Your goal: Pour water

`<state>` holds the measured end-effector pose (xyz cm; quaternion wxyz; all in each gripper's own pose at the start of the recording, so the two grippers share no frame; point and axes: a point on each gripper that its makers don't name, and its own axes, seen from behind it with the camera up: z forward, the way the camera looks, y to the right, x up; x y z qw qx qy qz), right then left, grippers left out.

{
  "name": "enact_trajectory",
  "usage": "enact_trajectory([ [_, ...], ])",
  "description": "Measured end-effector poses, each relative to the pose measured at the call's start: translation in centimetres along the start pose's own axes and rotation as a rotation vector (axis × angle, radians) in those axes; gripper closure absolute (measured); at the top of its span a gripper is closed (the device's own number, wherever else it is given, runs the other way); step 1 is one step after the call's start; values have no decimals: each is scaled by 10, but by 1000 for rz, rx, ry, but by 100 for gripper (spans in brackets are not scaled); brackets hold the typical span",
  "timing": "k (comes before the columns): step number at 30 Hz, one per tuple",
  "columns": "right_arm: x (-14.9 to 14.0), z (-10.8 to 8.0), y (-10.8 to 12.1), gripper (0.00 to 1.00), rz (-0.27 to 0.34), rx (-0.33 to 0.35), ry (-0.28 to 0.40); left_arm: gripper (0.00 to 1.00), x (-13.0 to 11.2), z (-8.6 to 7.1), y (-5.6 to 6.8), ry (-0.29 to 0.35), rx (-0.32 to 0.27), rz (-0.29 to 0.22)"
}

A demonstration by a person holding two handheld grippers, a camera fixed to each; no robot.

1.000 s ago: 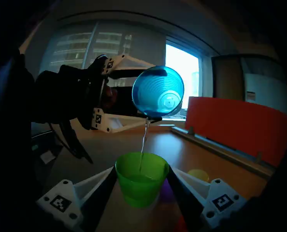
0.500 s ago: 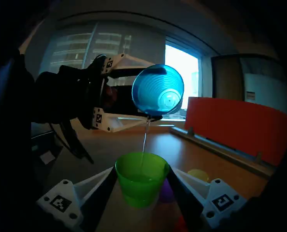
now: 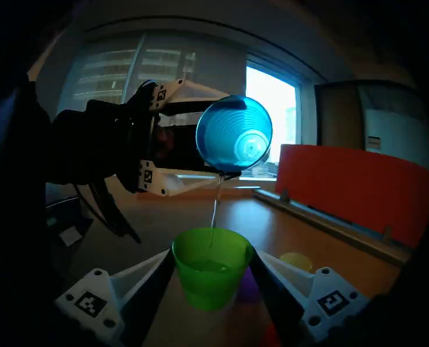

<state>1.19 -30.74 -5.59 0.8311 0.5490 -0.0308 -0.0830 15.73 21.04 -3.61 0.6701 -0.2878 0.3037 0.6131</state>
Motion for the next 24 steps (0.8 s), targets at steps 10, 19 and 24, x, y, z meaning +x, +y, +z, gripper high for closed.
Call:
enact_trajectory([
  [10, 1, 0, -2, 10, 2, 4, -1, 16, 0, 0, 0, -2, 2, 15],
  [19, 0, 1, -2, 10, 2, 4, -3, 16, -3, 1, -1, -6, 2, 26],
  [24, -1, 1, -2, 10, 3, 3, -3, 16, -3, 1, -2, -6, 3, 34],
])
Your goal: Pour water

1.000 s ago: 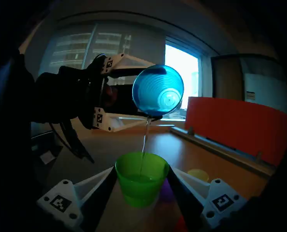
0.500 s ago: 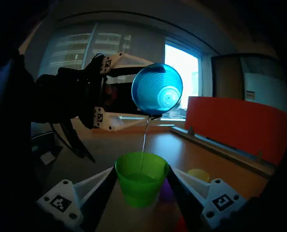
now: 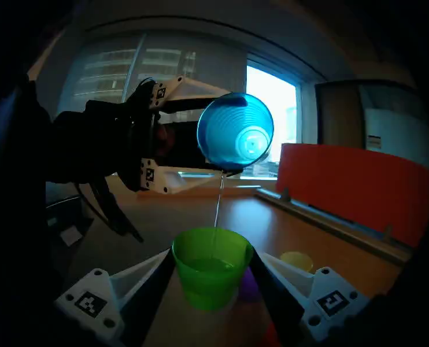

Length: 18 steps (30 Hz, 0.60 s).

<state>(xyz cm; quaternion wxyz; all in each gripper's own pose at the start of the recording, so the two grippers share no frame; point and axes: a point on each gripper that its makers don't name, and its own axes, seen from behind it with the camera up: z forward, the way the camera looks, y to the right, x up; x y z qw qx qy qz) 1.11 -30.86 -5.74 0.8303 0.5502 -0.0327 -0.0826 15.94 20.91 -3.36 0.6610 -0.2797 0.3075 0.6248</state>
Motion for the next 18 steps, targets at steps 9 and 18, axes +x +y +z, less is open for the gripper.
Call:
enact_trajectory([
  [9, 0, 0, 0, 10, -1, 1, -1, 16, 2, 0, 2, 0, -4, 8],
  [18, 0, 0, 1, 10, -3, 0, 2, 16, 6, 1, 2, 5, -4, 24],
])
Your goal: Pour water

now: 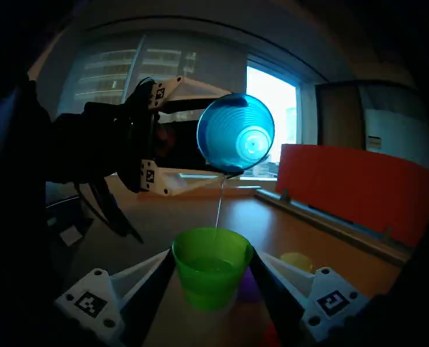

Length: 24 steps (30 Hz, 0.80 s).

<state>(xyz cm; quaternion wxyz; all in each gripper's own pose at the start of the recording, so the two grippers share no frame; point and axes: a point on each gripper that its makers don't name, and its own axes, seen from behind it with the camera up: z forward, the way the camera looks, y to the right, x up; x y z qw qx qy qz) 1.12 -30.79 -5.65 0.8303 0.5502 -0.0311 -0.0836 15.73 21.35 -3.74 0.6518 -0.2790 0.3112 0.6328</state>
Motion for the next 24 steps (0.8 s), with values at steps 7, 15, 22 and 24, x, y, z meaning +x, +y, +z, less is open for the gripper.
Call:
enact_trajectory([
  [7, 0, -1, 0, 9, 0, 0, -1, 16, 0, 0, 3, -1, -6, 5],
  [15, 0, -1, 1, 10, -1, -2, -2, 16, 1, 0, 1, 0, -1, 6],
  [22, 0, 0, 1, 10, -1, -1, -2, 16, 2, 0, 1, 2, -1, 5],
  [24, 0, 0, 1, 10, -1, -2, -2, 16, 2, -1, 2, 1, -1, 5],
])
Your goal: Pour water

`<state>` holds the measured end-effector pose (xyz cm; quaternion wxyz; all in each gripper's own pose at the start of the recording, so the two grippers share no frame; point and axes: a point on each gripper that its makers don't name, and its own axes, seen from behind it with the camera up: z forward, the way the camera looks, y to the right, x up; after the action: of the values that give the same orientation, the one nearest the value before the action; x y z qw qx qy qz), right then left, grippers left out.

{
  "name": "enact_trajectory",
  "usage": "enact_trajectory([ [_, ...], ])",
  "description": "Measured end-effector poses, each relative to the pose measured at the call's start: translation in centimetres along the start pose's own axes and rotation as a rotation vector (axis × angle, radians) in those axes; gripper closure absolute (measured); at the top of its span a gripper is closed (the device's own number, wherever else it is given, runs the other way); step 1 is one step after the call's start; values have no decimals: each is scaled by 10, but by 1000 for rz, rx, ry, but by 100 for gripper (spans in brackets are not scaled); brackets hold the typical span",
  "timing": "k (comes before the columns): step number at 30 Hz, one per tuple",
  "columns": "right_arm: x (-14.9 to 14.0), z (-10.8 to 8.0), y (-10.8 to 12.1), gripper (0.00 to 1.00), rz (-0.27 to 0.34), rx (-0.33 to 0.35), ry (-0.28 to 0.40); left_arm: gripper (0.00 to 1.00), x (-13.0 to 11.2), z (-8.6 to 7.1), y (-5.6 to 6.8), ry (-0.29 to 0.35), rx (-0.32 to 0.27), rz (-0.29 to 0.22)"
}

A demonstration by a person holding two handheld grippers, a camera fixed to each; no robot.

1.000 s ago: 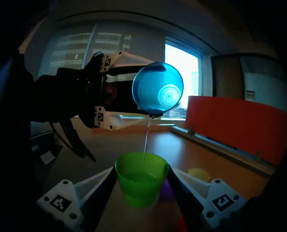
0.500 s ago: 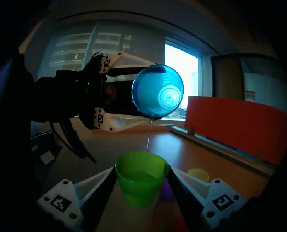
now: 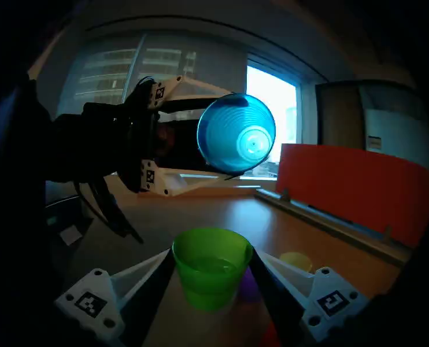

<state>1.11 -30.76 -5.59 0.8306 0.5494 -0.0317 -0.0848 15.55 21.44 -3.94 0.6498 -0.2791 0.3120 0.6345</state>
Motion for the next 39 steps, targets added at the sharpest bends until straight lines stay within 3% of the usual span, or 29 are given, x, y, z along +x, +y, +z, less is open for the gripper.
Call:
enact_trajectory([
  [24, 3, 0, -2, 10, 0, -3, 3, 16, -1, -1, -1, -1, 6, -22],
  [35, 6, -2, -1, 10, 0, -11, 8, 16, -9, -1, -6, -22, 30, -169],
  [39, 8, -4, -2, 10, -1, -13, 10, 17, -13, 0, -8, -32, 43, -264],
])
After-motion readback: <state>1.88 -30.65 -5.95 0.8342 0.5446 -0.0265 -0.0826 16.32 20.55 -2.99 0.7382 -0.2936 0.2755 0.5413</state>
